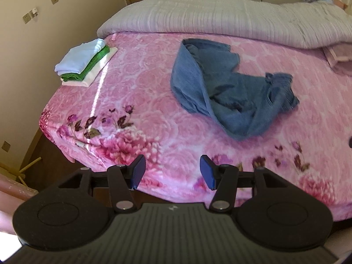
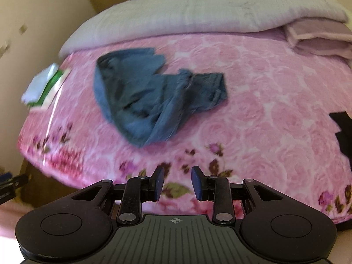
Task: Fold clothes
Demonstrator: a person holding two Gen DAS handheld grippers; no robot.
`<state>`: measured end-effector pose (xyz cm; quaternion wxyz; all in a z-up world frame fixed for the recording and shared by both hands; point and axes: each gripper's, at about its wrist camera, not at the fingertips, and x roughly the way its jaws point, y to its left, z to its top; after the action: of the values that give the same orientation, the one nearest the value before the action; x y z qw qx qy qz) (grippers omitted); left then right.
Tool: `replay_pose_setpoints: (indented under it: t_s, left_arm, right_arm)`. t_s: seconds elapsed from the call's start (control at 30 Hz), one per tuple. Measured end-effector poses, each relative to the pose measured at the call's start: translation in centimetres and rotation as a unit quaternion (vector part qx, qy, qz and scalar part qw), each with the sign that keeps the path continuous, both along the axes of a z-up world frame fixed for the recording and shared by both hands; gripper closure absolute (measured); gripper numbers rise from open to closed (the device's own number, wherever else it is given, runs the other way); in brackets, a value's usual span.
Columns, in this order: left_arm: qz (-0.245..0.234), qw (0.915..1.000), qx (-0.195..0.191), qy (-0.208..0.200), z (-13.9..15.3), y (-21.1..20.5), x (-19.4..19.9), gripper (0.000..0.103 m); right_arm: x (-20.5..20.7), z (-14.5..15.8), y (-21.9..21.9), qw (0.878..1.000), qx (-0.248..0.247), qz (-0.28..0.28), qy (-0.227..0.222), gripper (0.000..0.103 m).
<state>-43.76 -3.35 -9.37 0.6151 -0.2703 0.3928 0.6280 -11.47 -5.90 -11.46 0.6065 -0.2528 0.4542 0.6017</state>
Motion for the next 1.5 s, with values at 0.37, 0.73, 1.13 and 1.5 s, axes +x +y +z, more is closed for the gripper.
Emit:
replay_pose_setpoints:
  t_s: [0.37, 0.73, 1.13, 1.5]
  left_arm:
    - [-0.028, 0.9994, -0.006, -0.022, -1.3, 16.3, -5.1, 0.048]
    - [-0.128, 0.9908, -0.038, -0.026, -4.4, 32.7, -7.8, 0.047]
    - [-0.144, 0.9858, -0.082, -0.027, -8.5, 39.8, -6.3, 0.047]
    - [-0.108, 0.9873, -0.099, -0.062, -10.7, 46.0, -4.0, 0.045]
  right_arm:
    - [3.5, -2.6, 6.9, 0.986, -0.006, -0.157, 0.064, 0.071]
    - [1.3, -4.6, 12.7, 0.95, 0.013, -0.302, 0.078, 0.063]
    - [-0.7, -10.2, 19.4, 0.95, -0.017, -0.303, 0.072, 0.051]
    - [2.5, -18.6, 24.2, 0.949, -0.075, -0.295, 0.08, 0.05]
